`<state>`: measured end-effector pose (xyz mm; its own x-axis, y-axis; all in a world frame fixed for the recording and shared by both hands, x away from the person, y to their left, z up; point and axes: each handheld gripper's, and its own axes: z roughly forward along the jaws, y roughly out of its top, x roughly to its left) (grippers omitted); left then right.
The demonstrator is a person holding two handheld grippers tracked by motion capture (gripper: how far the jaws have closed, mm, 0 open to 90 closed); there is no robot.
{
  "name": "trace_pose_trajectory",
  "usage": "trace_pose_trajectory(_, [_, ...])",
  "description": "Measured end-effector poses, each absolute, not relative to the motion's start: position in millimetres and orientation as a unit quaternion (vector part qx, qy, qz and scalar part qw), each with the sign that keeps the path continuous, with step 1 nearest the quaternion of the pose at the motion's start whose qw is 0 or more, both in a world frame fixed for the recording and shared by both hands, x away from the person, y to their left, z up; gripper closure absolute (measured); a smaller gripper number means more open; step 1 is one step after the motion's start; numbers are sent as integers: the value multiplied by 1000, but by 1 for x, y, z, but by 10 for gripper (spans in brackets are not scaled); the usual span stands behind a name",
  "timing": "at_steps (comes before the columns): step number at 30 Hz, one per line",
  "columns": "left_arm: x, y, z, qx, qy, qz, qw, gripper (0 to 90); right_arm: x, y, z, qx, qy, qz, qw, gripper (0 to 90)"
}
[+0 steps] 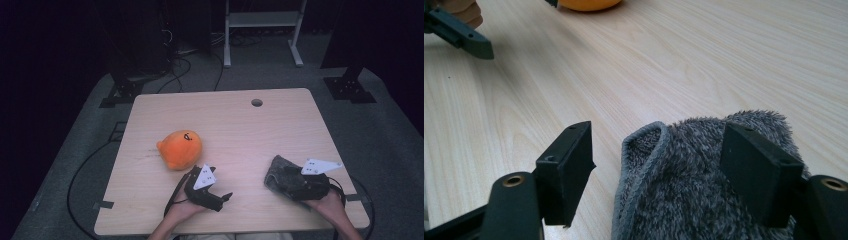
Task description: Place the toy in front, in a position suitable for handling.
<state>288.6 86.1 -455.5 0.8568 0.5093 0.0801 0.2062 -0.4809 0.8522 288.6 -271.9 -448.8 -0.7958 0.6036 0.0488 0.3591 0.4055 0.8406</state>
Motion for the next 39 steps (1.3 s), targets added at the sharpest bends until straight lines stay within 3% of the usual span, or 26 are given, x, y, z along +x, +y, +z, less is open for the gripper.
trace_pose_trajectory(22, [309, 118, -414, 838, 181, 218, 467, 25, 293, -277, -450, 300, 819, 471, 131, 274])
trace_pose_trajectory(39, [340, 187, -396, 813, 233, 296, 443, 24, 291, -278, -448, 299, 818, 473, 135, 274])
